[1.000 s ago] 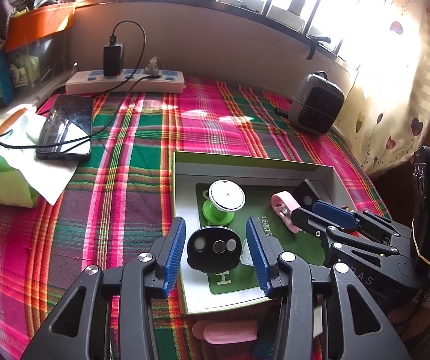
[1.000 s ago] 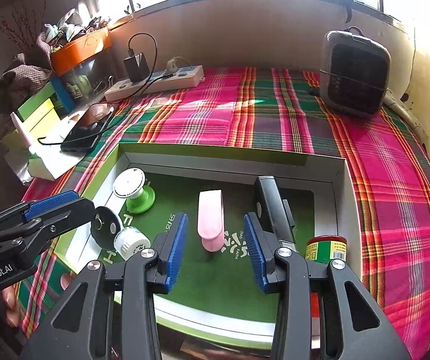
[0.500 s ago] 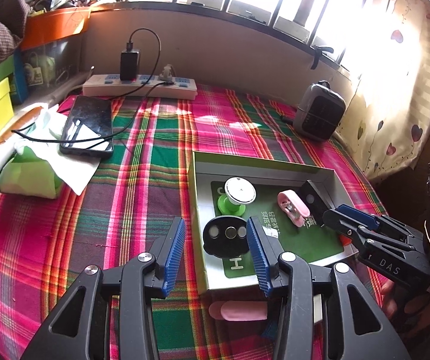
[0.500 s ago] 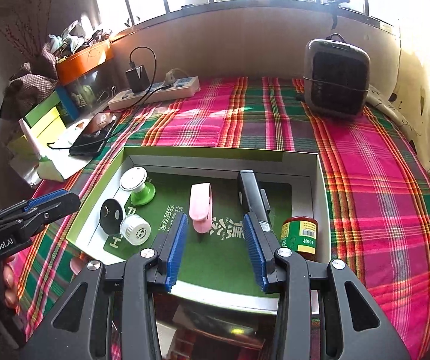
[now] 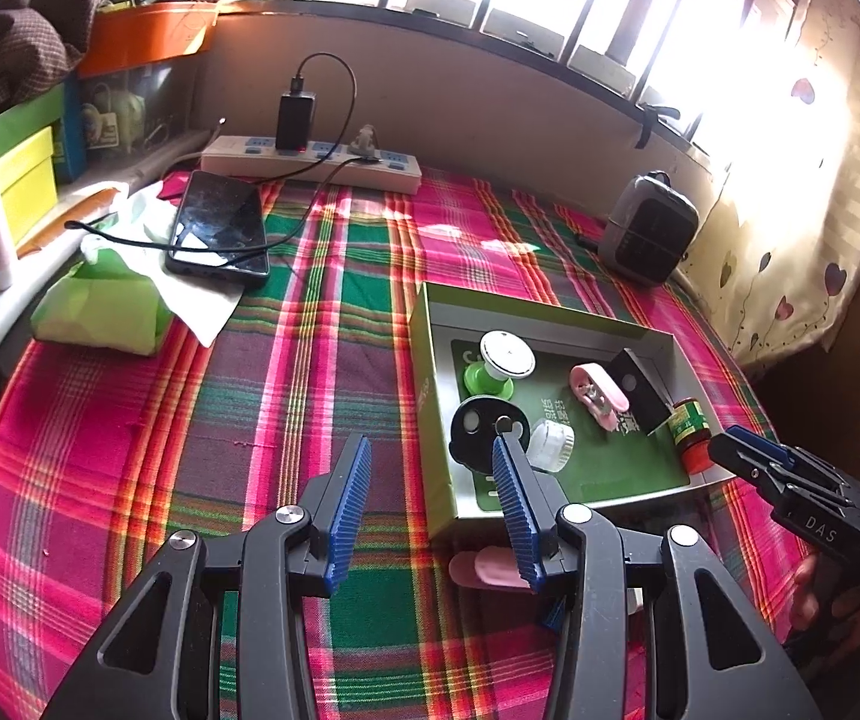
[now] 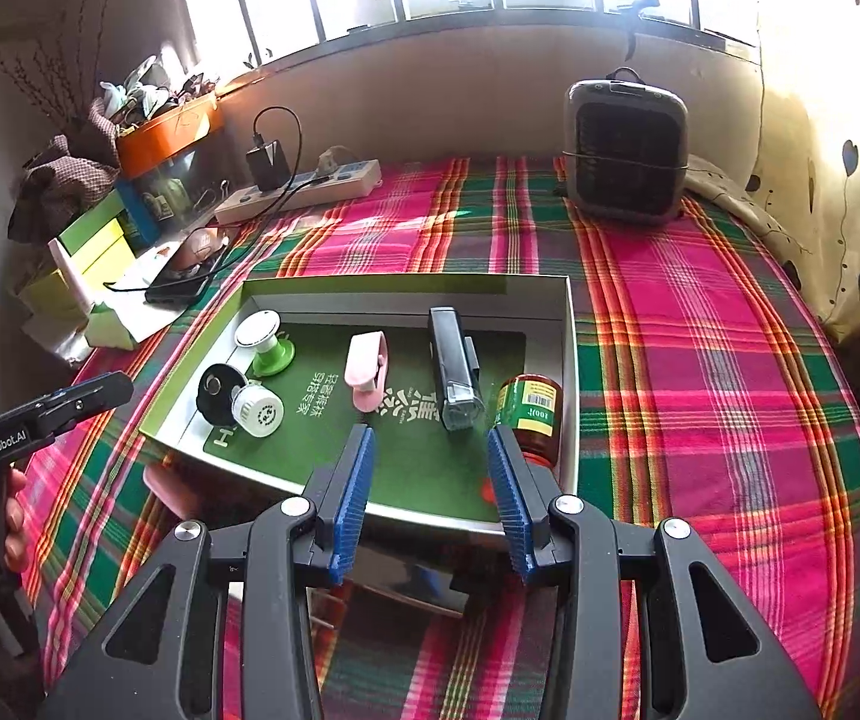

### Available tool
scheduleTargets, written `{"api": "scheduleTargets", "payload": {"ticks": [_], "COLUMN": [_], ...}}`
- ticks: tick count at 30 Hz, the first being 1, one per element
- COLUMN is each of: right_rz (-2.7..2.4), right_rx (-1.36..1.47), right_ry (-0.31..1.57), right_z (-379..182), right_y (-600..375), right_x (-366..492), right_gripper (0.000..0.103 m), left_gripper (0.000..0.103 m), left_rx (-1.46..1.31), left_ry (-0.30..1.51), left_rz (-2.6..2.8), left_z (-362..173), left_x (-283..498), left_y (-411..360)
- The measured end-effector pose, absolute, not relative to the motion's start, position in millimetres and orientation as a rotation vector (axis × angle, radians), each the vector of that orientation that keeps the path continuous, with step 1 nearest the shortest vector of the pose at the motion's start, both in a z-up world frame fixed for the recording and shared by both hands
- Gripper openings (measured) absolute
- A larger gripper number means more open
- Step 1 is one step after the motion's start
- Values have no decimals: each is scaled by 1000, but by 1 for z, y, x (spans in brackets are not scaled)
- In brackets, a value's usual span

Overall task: Organize rigid objects
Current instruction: 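Move right tool to the white charger block while left tool withdraws from the box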

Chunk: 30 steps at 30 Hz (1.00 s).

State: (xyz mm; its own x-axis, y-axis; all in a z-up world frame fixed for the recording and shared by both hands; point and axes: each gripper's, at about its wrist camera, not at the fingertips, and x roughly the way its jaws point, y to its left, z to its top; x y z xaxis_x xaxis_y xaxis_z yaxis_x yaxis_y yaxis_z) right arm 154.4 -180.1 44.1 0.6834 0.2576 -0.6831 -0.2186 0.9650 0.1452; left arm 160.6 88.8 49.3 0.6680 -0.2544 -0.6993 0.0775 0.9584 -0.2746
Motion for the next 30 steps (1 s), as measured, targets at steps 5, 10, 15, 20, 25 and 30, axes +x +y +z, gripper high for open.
{"api": "scheduleTargets", "payload": {"ticks": [5,10,15,20,25,30], "right_rz": [273,302,336,383,455,478], "right_rx": [55,39,24,1,-14,-42], "right_ry": [779,791,801,817,838,853], "right_z": [41,35,31,25,20,15], "right_y": [-182,-177,-167,-152,-135,-122], "right_x": [144,133,125,119,117,119], "right_gripper": [40,40,40,40,40,41], "left_gripper": [42,42,42,42,42,42], "left_rx": [-235,-230,-236,-234,-241,-234], "left_ry": [836,861,883,903,919,930], "left_rz": [-187,-206,-217,-236,-248,-286], "left_z": [45,38,32,27,22,20], "left_x": [155,151,148,149,148,141], "left_y": [90,84,79,73,70,59]}}
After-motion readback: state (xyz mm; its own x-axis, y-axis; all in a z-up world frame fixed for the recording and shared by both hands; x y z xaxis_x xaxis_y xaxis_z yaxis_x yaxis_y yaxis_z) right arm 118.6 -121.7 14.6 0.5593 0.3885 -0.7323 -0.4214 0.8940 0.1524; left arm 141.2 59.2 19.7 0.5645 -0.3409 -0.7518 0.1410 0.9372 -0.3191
